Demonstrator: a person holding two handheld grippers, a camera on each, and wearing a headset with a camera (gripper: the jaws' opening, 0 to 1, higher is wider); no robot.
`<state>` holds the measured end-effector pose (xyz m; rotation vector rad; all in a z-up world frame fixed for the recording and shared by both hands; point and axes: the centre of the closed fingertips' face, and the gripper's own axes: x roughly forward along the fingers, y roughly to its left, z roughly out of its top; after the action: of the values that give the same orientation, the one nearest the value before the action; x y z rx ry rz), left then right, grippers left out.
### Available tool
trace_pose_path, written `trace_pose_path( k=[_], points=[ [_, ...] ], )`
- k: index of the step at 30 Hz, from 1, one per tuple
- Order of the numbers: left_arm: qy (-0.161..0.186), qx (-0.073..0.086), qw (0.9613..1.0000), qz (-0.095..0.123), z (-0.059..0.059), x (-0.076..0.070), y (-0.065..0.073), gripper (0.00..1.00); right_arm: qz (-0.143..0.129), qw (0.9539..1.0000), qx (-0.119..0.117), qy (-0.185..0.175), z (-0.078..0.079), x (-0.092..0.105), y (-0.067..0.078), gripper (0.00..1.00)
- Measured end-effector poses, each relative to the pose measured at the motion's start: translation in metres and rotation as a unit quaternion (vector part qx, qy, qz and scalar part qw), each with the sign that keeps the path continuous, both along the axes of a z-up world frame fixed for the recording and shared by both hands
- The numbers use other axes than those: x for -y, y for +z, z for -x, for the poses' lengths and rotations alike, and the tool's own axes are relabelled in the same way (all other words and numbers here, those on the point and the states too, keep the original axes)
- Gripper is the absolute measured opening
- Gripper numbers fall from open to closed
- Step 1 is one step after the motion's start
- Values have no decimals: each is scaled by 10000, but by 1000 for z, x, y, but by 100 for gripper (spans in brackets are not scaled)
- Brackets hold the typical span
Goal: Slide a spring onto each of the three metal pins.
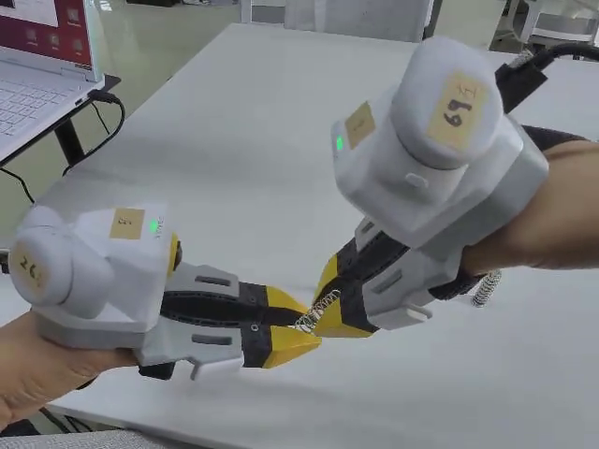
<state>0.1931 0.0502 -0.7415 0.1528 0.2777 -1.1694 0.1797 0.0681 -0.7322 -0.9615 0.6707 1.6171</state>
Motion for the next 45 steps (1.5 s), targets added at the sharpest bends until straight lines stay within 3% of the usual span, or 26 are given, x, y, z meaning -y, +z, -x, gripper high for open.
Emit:
trace_pose_path(
  k=[14, 22, 33, 45],
  points=[
    [23, -17, 10000, -37, -4, 1, -2, 3, 168, 9998, 54, -5, -6, 3, -4, 8],
    [148, -72, 9999, -33, -7, -5, -7, 9, 298, 9994, 162, -71, -14, 8, -7, 8],
    [417, -79, 9991, -16, -11, -15, -11, 31, 365, 9988, 258, -214, -27, 13, -6, 8],
    [590, -160, 9981, 15, -13, -22, -16, 48, 498, 9965, 424, -529, -61, 22, -6, 8]
  ],
)
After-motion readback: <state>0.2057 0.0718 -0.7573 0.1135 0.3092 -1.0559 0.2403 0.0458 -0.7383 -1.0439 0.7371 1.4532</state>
